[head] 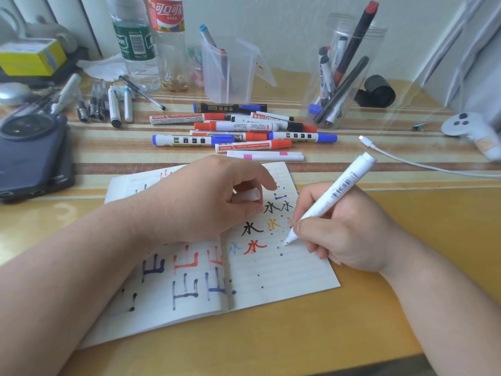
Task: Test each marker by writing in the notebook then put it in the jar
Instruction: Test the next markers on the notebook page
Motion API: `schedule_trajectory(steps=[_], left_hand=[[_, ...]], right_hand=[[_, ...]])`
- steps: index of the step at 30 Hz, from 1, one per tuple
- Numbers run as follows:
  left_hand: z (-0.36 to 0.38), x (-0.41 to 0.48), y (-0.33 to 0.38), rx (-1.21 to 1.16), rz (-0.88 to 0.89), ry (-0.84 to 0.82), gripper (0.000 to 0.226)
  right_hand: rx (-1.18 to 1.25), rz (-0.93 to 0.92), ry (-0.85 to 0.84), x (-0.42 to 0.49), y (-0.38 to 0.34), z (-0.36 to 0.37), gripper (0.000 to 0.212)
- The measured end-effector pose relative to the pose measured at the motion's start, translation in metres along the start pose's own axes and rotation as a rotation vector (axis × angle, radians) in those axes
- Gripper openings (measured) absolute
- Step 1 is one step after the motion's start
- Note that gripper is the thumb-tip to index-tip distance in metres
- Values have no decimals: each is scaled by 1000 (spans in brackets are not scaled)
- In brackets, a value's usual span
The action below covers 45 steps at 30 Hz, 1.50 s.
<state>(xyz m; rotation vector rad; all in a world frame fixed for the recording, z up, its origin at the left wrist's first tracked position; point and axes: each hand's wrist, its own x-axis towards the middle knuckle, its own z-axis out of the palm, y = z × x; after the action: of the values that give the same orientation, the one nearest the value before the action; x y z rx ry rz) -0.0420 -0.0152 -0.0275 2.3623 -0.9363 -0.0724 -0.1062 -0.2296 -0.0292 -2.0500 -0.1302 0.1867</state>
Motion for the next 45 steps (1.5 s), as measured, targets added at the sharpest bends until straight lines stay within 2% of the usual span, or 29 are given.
schedule_trajectory(steps=[4,6,13,16,26,30,33,40,42,45], left_hand=[[-1,0,1,-4,-9,5,30],[-1,-1,3,-17,-17,12,32],[-1,1,6,-86,-92,39,35],[-1,1,6,-112,-122,44,29],[-1,2,7,-107,-108,95,23],[-1,1,8,-133,11,101,23],[1,0,8,-150,12,145,31],[-4,1,5,32,118,316,25],[-4,2,8,43,101,284,25],[-1,3,12,2,43,187,7]], right_hand=[[-62,-42,29,2,-1,0,17],[-27,-57,57,2,1,-1,14],[427,-224,105,4,11,0,3],[525,-255,86,7,11,2,10],[596,-181,61,8,12,3,25],[549,-153,92,9,12,4,14],[585,-159,101,9,11,5,3],[574,-264,130,11,13,3,13],[565,-265,153,12,13,4,17],[515,-267,184,12,15,6,21]])
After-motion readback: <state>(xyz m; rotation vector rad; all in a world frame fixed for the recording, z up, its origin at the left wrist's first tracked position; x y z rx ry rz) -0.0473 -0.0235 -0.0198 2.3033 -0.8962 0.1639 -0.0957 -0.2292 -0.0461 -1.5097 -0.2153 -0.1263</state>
